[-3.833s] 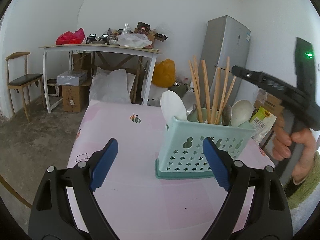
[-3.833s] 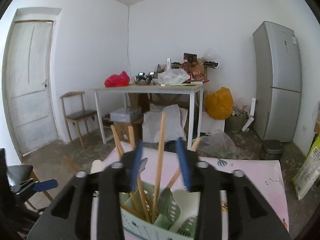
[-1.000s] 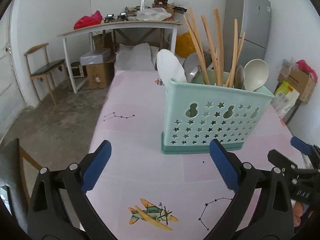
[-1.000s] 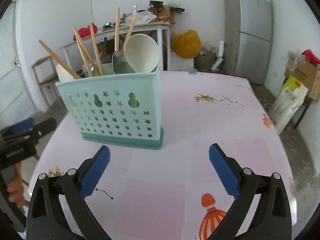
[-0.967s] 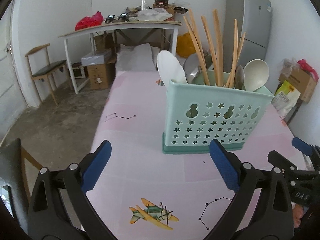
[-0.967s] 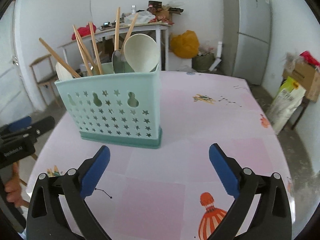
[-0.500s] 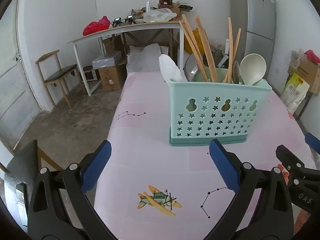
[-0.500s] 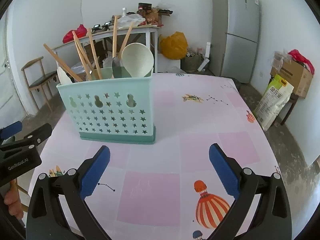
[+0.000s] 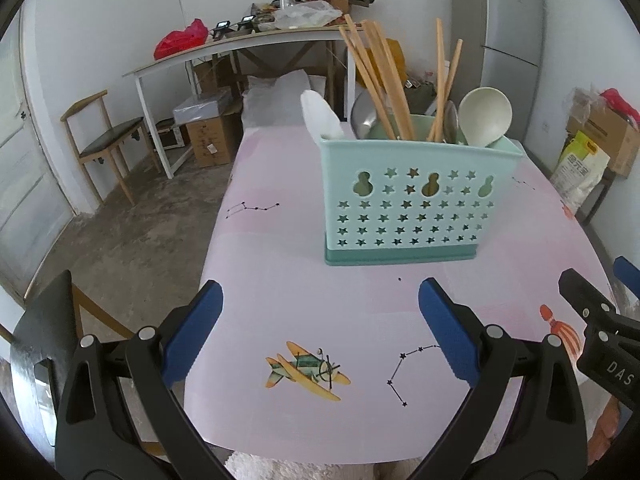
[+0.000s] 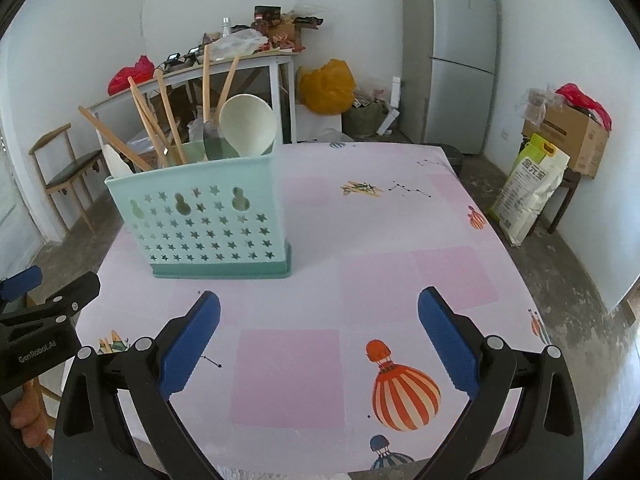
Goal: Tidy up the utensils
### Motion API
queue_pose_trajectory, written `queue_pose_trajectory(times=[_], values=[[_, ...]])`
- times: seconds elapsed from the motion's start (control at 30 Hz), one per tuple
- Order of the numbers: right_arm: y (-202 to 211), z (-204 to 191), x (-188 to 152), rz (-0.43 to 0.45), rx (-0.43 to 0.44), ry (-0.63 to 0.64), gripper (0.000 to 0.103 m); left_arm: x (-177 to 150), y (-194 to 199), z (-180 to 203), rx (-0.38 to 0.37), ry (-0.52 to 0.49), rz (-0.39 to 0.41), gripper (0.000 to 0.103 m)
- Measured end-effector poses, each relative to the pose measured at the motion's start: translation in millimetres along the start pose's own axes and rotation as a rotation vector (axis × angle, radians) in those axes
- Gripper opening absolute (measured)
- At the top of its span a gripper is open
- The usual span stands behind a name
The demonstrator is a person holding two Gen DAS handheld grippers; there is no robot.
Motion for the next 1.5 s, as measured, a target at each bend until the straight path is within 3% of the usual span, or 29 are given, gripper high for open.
queue_pose_trajectory(times=[0.3,1.03,1.5], values=[[-1.5,-7.1,1.8,-0.017,-0.027,0.015,0.096,2.6,0.5,-7.7,0.008,0.022,0.001,0.095],[0.2,-2.3,7.8,-0.021,-0.091,0.024,0.096,10.9,4.5,-26.9,0.129,0.04,0.063,0.094],[2.0,-4.8,10.6,-0.016,-0.094,0.026,0.096,9.7,6.4,-31.3,0.136,0.034,0.068,0.095]])
Point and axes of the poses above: each gripper's, at about its wrist camera, not at the fingertips, and y roughly against the way its jaws point, z to its right, x to its top, the point moved 2 cm from there along -y, roughly the way its jaws point, and after that the axes turned 15 degrees about y, right-handed, at the moved point
